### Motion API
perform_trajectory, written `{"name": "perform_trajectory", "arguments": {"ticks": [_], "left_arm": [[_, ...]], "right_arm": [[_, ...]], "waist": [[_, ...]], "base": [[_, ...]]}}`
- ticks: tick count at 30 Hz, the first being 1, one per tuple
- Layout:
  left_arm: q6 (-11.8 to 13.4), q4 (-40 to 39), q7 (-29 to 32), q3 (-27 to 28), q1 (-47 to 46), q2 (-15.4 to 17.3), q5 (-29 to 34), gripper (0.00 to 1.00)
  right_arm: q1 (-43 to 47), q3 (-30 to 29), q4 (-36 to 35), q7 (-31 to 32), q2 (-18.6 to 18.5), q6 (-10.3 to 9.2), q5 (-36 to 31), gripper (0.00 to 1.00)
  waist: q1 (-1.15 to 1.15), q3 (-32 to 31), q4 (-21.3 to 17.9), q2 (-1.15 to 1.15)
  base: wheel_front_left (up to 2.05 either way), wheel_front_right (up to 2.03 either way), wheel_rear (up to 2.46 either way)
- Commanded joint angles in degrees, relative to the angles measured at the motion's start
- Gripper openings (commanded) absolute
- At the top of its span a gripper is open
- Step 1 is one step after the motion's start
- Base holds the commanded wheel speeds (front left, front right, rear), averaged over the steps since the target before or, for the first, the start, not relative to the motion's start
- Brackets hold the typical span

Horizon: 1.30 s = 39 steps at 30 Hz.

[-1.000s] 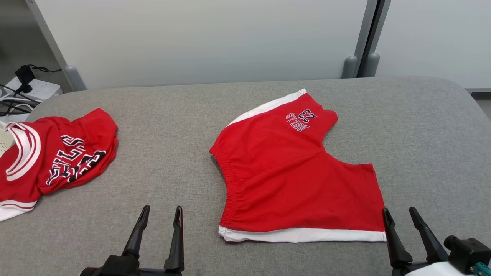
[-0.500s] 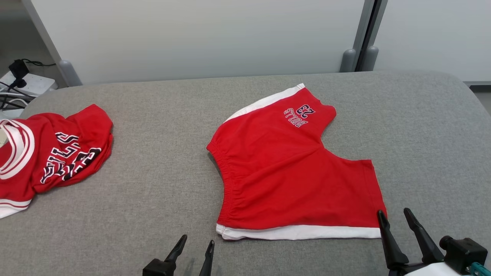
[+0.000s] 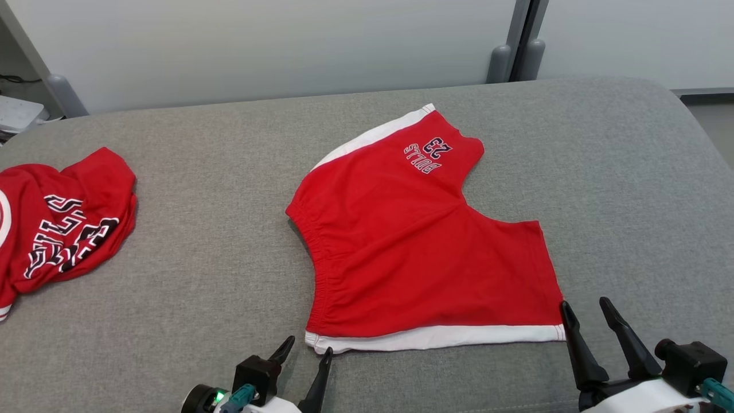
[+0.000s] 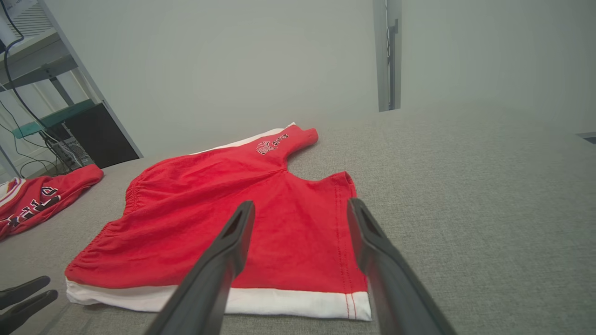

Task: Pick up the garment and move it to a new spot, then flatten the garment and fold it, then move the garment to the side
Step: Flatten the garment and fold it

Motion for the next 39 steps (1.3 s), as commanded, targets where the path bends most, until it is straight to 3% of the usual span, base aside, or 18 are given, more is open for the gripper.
{"name": "perform_trajectory", "arguments": {"ticks": [1,6,7,8,13,18,22,26,28,29,30,35,39], "left_arm": [[0.04,-0.23,-0.34,1.60,-2.82,0.15,-0.62,1.00],[0.75,0.99,-0.34,2.00,-3.64,0.15,0.00,0.97],[0.91,1.15,-0.34,2.22,-3.82,0.15,0.07,0.79],[1.04,1.43,-0.34,2.46,-3.99,0.15,-0.02,0.69],[1.45,2.88,-0.34,3.05,-5.20,0.15,-0.81,0.36],[0.53,4.70,-0.34,2.00,-6.24,0.15,-2.27,0.33],[0.66,6.32,-0.34,1.31,-7.02,0.15,-3.36,0.46],[1.23,7.81,-0.34,0.78,-7.76,0.15,-4.39,0.48],[1.13,8.34,-0.34,0.36,-8.09,0.15,-4.90,0.34],[1.13,8.47,-0.34,0.18,-8.23,0.15,-5.06,0.07],[0.96,8.57,-0.34,-0.15,-8.35,0.15,-5.12,0.00],[1.19,5.50,-0.34,-0.61,-8.37,0.15,-4.23,0.00],[1.55,2.89,-0.34,-0.43,-6.82,0.15,-2.67,0.00]], "right_arm": [[-2.03,1.42,-1.49,-0.35,-1.37,-0.01,0.37,1.00],[-2.31,1.35,-1.72,-0.35,-1.83,-0.01,0.50,1.00],[-2.34,1.30,-1.76,-0.35,-1.94,-0.01,0.49,1.00],[-2.39,1.29,-1.76,-0.35,-2.04,-0.01,0.48,1.00],[-2.98,1.66,-1.74,-0.35,-2.44,-0.01,0.50,1.00],[-3.57,1.87,-1.81,-0.35,-2.78,-0.01,0.49,1.00],[-3.90,1.99,-1.87,-0.35,-3.00,-0.01,0.53,1.00],[-4.05,2.26,-1.91,-0.35,-3.24,-0.01,0.73,1.00],[-4.08,2.37,-1.95,-0.35,-3.36,-0.01,0.87,1.00],[-4.11,2.43,-1.97,-0.35,-3.41,-0.01,0.90,1.00],[-4.13,2.47,-2.00,-0.35,-3.44,-0.01,0.93,1.00],[-3.91,2.16,-1.92,-0.35,-3.56,-0.01,1.04,1.00],[-2.90,3.52,3.15,-0.35,-3.93,-0.01,2.72,1.00]], "waist": [[0.00,0.37,-0.56,0.00],[0.00,0.86,-1.16,0.00],[0.00,1.00,-1.25,0.00],[0.00,1.12,-1.33,0.00],[0.00,1.85,-1.81,0.00],[0.00,2.44,-2.05,0.00],[0.00,2.77,-2.32,0.00],[0.00,2.94,-2.53,0.00],[0.00,2.98,-2.59,0.00],[0.00,3.00,-2.62,0.00],[0.00,2.99,-2.66,0.00],[0.00,3.11,-2.47,0.00],[0.00,3.17,-1.74,0.00]], "base": [[0.00,0.00,0.00],[0.00,0.00,0.00],[0.00,0.00,0.00],[0.00,0.00,0.00],[0.00,0.00,0.00],[0.00,0.00,0.00],[0.00,0.00,0.00],[0.00,0.00,0.00],[0.00,0.00,0.00],[0.00,0.00,0.00],[0.00,0.00,0.00],[0.00,0.00,0.00],[0.00,0.00,0.00]]}}
